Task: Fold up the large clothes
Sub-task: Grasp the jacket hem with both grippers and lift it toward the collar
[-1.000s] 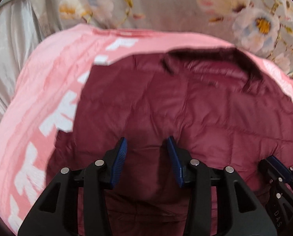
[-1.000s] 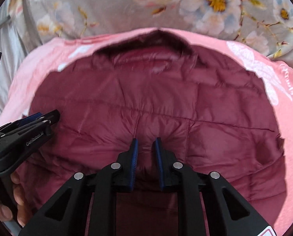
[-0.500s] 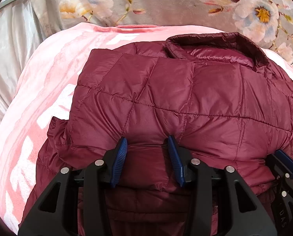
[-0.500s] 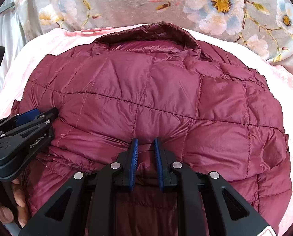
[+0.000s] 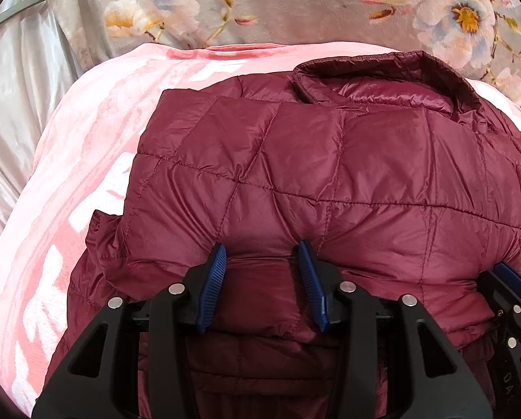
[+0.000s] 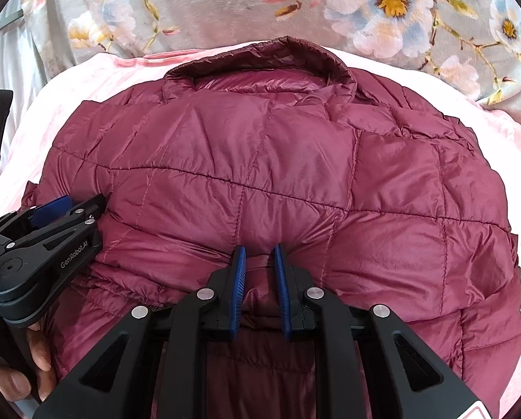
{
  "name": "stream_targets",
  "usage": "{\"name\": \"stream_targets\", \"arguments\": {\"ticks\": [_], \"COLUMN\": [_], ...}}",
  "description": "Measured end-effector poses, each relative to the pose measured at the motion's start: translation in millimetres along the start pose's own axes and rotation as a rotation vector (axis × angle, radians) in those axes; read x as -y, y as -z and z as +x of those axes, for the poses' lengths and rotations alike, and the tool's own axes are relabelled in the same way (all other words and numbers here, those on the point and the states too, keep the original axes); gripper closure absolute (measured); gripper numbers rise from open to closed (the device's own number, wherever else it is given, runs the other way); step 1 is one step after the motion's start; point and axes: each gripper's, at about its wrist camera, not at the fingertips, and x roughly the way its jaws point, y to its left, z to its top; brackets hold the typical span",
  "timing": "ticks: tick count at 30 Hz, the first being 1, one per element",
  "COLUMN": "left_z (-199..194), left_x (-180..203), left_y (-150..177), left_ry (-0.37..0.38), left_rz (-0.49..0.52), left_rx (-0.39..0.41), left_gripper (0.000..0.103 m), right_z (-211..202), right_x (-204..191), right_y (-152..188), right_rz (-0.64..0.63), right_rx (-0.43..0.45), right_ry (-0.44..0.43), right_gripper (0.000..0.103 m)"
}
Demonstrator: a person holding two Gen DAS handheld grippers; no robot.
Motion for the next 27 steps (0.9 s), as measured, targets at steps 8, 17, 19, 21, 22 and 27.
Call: {"name": "stream_targets", "arguments": {"ticks": [8, 17, 19, 21, 22, 27], "left_z": [0, -12, 0, 18, 27, 83], "left_x": [-10, -56, -53, -43, -38, -17], "left_y": [-2, -83, -105, -121, -125, -128], "left_ry": [0.066, 0.348, 0.387, 0.389, 0.397, 0.469], "left_rz": [-0.045, -0.279, -0.321, -0.343, -0.342, -0.425], "left_rx": [-0.005, -0.013, -0.035, -0.060, -0.077, -0.203], "left_gripper": [0.061, 0.047, 0.042, 0.042, 0.042, 0.046], "right_z": [-3, -34, -23, -1, 8, 56], "right_x": [10, 74, 90, 104, 109, 123], "right_y": [-1, -67, -88, -103, -106, -115], "right_rz": [0.051, 0.215, 0.264, 0.334, 0.363, 0.449], "right_rx": [0.003, 0.120, 0.144, 0.122, 0.107, 0.036], "right_ry": [-0.065, -0.136, -0.134, -0.162, -0.174, -0.194], "right_gripper": [0.087, 0.066, 0.061, 0.058, 0.057, 0.058]}}
